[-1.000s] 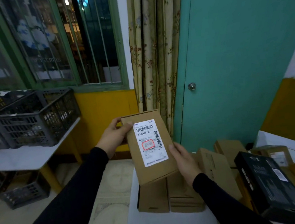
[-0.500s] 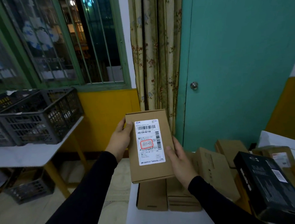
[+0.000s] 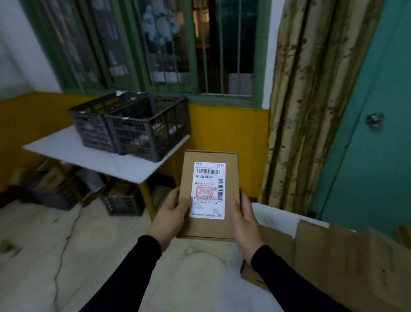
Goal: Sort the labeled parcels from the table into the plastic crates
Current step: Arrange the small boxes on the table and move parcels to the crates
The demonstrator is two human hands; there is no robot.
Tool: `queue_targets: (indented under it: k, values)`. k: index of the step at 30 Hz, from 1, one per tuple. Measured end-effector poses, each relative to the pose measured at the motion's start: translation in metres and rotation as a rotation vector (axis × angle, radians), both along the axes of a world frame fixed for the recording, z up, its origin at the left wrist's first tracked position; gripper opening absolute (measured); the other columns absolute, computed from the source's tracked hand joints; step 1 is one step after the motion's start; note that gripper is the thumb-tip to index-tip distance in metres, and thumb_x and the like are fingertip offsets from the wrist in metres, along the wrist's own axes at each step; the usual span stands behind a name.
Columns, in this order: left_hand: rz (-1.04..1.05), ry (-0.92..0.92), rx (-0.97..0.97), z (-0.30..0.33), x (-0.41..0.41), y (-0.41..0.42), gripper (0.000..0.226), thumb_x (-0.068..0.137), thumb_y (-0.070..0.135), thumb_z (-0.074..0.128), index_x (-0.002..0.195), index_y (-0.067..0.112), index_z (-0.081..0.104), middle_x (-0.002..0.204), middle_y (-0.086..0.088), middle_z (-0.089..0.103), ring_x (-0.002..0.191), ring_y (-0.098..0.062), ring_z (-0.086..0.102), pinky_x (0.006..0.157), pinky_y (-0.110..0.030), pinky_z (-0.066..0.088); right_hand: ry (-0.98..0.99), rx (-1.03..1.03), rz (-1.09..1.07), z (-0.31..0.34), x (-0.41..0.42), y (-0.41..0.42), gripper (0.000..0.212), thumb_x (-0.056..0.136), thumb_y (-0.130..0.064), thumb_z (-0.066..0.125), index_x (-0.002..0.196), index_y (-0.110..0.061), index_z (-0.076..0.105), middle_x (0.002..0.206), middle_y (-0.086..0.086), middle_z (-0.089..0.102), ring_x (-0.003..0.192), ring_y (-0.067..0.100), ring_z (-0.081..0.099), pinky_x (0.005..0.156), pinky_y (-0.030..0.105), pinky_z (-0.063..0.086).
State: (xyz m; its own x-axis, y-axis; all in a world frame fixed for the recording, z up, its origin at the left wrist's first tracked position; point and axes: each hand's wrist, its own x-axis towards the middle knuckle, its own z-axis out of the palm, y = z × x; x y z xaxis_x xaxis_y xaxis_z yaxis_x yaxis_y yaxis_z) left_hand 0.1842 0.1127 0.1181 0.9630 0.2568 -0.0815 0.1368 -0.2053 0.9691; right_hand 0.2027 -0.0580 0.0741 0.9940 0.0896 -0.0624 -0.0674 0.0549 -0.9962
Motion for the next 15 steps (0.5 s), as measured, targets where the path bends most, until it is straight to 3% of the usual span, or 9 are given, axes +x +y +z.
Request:
queue_targets:
  k: [3, 7, 11, 15]
  values:
    - [0.054, -0.056, -0.02, -0.004, -0.004, 0.055, 0.036, 0.098, 0.034, 0.053, 0.135, 0.035, 0.049, 0.123, 0.014, 0.063, 0.111, -0.007, 0.059, 0.096, -0.033, 0.048, 0.017, 0.022, 0.008, 0.003, 0.005, 0.059, 0.048, 0.105, -0.044, 0.035, 0.151, -0.044, 0.022, 0.134, -0.007, 0.055, 0.104, 0.003, 0.058, 0.072, 0.019, 0.051]
    - [0.088, -0.122, -0.075, -0.005, 0.0, 0.127, 0.037, 0.099, 0.029, 0.052, 0.135, 0.038, 0.047, 0.12, 0.018, 0.061, 0.105, 0.001, 0.058, 0.08, -0.023, 0.049, 0.026, 0.044, 0.002, 0.011, 0.018, 0.139, 0.046, 0.106, -0.042, 0.032, 0.151, -0.041, 0.023, 0.131, -0.004, 0.055, 0.098, 0.002, 0.058, 0.065, 0.02, 0.05]
    - [0.149, -0.164, -0.148, 0.005, 0.019, 0.212, 0.031, 0.099, 0.023, 0.052, 0.127, 0.037, 0.052, 0.115, 0.018, 0.063, 0.099, 0.0, 0.061, 0.073, -0.023, 0.049, 0.007, 0.029, 0.003, 0.018, 0.041, 0.234, 0.047, 0.105, -0.045, 0.032, 0.151, -0.045, 0.023, 0.138, -0.001, 0.051, 0.108, 0.013, 0.059, 0.071, 0.027, 0.053]
    - [0.245, -0.168, -0.237, 0.025, 0.05, 0.282, 0.028, 0.097, 0.02, 0.053, 0.122, 0.032, 0.057, 0.106, 0.011, 0.066, 0.087, -0.004, 0.063, 0.061, -0.021, 0.047, 0.007, 0.057, 0.024, 0.03, 0.065, 0.309, 0.046, 0.106, -0.045, 0.03, 0.151, -0.046, 0.023, 0.134, -0.005, 0.053, 0.102, 0.005, 0.057, 0.07, 0.025, 0.052]
